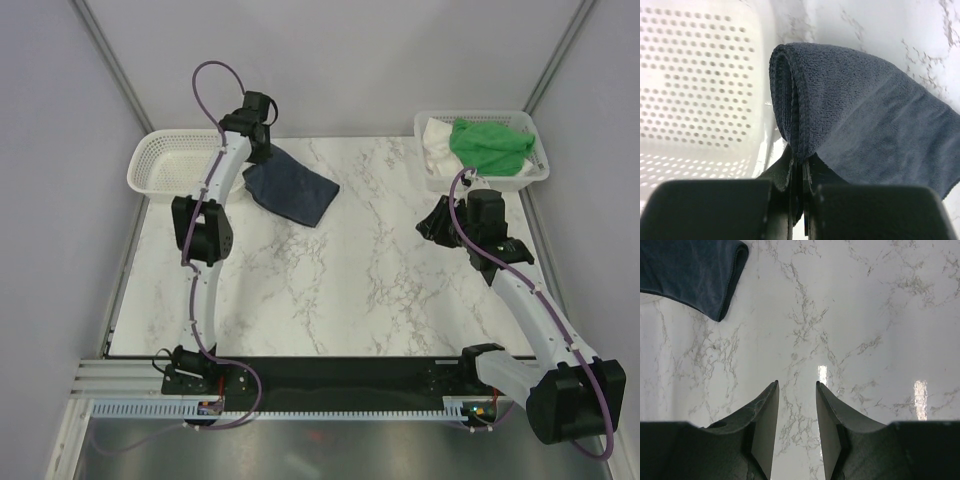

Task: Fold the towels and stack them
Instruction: Neatly place the folded towel into the bin

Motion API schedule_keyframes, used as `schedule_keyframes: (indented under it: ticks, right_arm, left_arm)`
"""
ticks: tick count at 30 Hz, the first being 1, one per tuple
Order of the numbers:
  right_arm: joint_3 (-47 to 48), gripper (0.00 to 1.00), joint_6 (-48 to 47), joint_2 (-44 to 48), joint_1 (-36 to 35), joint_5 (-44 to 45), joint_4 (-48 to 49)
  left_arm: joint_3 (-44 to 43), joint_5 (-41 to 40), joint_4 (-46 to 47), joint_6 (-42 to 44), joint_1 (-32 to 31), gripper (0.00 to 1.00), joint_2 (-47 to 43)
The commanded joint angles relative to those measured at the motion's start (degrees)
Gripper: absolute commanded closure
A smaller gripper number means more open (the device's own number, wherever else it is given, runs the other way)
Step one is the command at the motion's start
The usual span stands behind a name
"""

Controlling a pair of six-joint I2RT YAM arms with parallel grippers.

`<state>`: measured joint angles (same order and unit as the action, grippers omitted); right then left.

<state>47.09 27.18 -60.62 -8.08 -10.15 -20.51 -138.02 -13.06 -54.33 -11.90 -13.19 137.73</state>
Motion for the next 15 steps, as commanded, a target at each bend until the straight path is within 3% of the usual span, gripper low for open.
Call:
schedule_keyframes:
  ticks: [1, 10, 15]
  right_arm:
    - [1.42, 0.56, -0.72, 0.59, 0.17, 0.75, 1.71]
    - [1.60, 0.56, -1.51, 0.24, 0.08, 1.89, 1.97]
    - [1.43, 0.56, -1.78, -0.11, 0.08, 2.24, 1.97]
  left_arm:
    - [-3.93, -2.85, 0.45, 2.41, 2.99, 0.98, -4.66]
    - [-4.98, 1.28, 1.77, 1.53, 10.20, 0.98, -4.57]
    - [-5.07, -2.05, 3.43, 3.37, 10.99, 0.98, -5.54]
